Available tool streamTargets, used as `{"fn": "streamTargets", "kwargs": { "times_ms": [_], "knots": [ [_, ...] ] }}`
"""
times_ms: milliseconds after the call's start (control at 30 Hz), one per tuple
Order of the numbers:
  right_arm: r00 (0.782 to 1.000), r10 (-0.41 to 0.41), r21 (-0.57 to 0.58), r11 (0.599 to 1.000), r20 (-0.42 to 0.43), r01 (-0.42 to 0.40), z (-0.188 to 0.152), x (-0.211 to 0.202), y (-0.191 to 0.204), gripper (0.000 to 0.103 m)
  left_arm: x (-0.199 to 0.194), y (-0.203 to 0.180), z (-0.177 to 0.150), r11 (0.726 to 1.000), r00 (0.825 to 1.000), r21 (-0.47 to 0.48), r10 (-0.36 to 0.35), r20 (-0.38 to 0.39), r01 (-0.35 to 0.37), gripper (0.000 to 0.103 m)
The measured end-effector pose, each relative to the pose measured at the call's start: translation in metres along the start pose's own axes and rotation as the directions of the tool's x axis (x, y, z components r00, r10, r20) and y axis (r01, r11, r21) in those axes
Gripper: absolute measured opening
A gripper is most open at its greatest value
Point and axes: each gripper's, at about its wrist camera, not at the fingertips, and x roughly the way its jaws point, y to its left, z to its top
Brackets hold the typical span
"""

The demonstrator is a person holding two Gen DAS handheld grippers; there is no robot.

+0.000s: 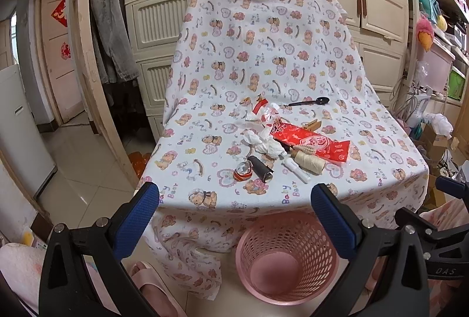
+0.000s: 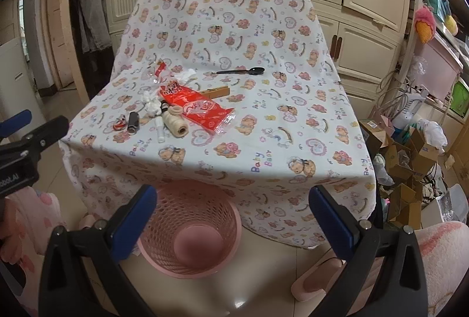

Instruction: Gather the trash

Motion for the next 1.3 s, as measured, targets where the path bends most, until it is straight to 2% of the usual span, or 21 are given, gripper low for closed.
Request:
{"fn": "streamTargets", "kwargs": {
  "times_ms": [300, 367, 433, 467, 567, 600, 633, 667, 733, 800, 867, 900, 933, 1033, 1233, 1267, 1300],
  "knots": [
    [1.0, 0.022, -0.015, 1.0, -0.012, -0.022, -0.001, 0.003, 0.003, 0.103, 0.008, -0.004, -0.005, 1.0, 0.999, 0.022, -0.007, -0.048, 0.008, 0.102],
    [1.0, 0.023, -0.012, 1.0, -0.012, -0.023, -0.001, 0.003, 0.003, 0.099, 0.01, -0.004, -0.006, 1.0, 0.998, 0.025, -0.006, -0.055, 0.007, 0.102],
    [0.999, 0.035, -0.005, 0.999, -0.019, -0.035, 0.0, 0.005, 0.002, 0.091, 0.011, -0.004, -0.006, 1.0, 0.998, 0.025, -0.006, -0.064, 0.008, 0.102],
    [0.999, 0.044, -0.001, 0.999, -0.025, -0.044, 0.0, 0.006, 0.001, 0.088, 0.012, -0.003, -0.006, 1.0, 0.998, 0.021, -0.011, -0.069, 0.012, 0.1],
    [0.996, 0.074, 0.013, 0.997, -0.043, -0.074, 0.0, 0.01, -0.001, 0.074, 0.02, -0.001, -0.006, 0.999, 0.992, 0.006, -0.048, -0.12, 0.049, 0.082],
    [0.995, 0.087, 0.017, 0.996, -0.049, -0.086, 0.001, 0.011, 0.0, 0.066, 0.023, 0.0, -0.005, 0.998, 0.987, -0.003, -0.063, -0.146, 0.063, 0.074],
    [0.992, 0.109, 0.024, 0.994, -0.06, -0.108, 0.003, 0.013, 0.0, 0.057, 0.025, 0.005, -0.004, 0.995, 0.981, -0.025, -0.096, -0.17, 0.093, 0.07],
    [0.989, 0.133, 0.032, 0.991, -0.069, -0.131, 0.006, 0.015, 0.0, 0.053, 0.025, 0.009, -0.004, 0.993, 0.978, -0.044, -0.114, -0.174, 0.108, 0.07],
    [0.982, 0.172, 0.044, 0.985, -0.079, -0.169, 0.016, 0.019, 0.001, 0.04, 0.027, 0.012, -0.002, 0.996, 0.981, -0.041, -0.091, -0.169, 0.085, 0.07],
    [0.98, 0.186, 0.035, 0.982, -0.076, -0.184, 0.027, 0.022, 0.003, 0.036, 0.032, 0.012, -0.001, 0.998, 0.982, -0.022, -0.066, -0.178, 0.063, 0.066],
    [0.973, 0.217, 0.019, 0.976, -0.077, -0.217, 0.04, 0.028, 0.006, 0.035, 0.037, 0.013, 0.0, 0.997, 0.978, -0.036, -0.077, -0.194, 0.071, 0.061],
    [0.969, 0.234, 0.006, 0.972, -0.081, -0.234, 0.045, 0.033, 0.009, 0.032, 0.04, 0.013, 0.0, 0.996, 0.975, -0.046, -0.085, -0.204, 0.077, 0.055],
    [0.966, 0.245, -0.012, 0.969, -0.084, -0.247, 0.052, 0.038, 0.013, 0.029, 0.043, 0.013, -0.001, 0.995, 0.972, -0.053, -0.094, -0.215, 0.085, 0.045],
    [0.961, 0.258, -0.07, 0.961, -0.105, -0.266, 0.063, 0.058, 0.027, 0.024, 0.049, 0.009, -0.003, 0.995, 0.966, -0.039, -0.096, -0.24, 0.089, 0.03],
    [0.953, 0.271, -0.108, 0.952, -0.133, -0.286, 0.074, 0.102, 0.038, 0.021, 0.058, 0.004, 0.002, 0.996, 0.968, -0.031, -0.09, -0.236, 0.085, 0.028],
    [0.951, 0.278, -0.107, 0.95, -0.136, -0.293, 0.075, 0.108, 0.039, 0.021, 0.061, 0.005, 0.003, 0.996, 0.967, -0.037, -0.089, -0.239, 0.083, 0.03],
    [0.949, 0.282, -0.104, 0.949, -0.137, -0.297, 0.075, 0.111, 0.039, 0.021, 0.065, 0.006, 0.004, 0.995, 0.964, -0.045, -0.094, -0.249, 0.085, 0.038]
  ]
}}
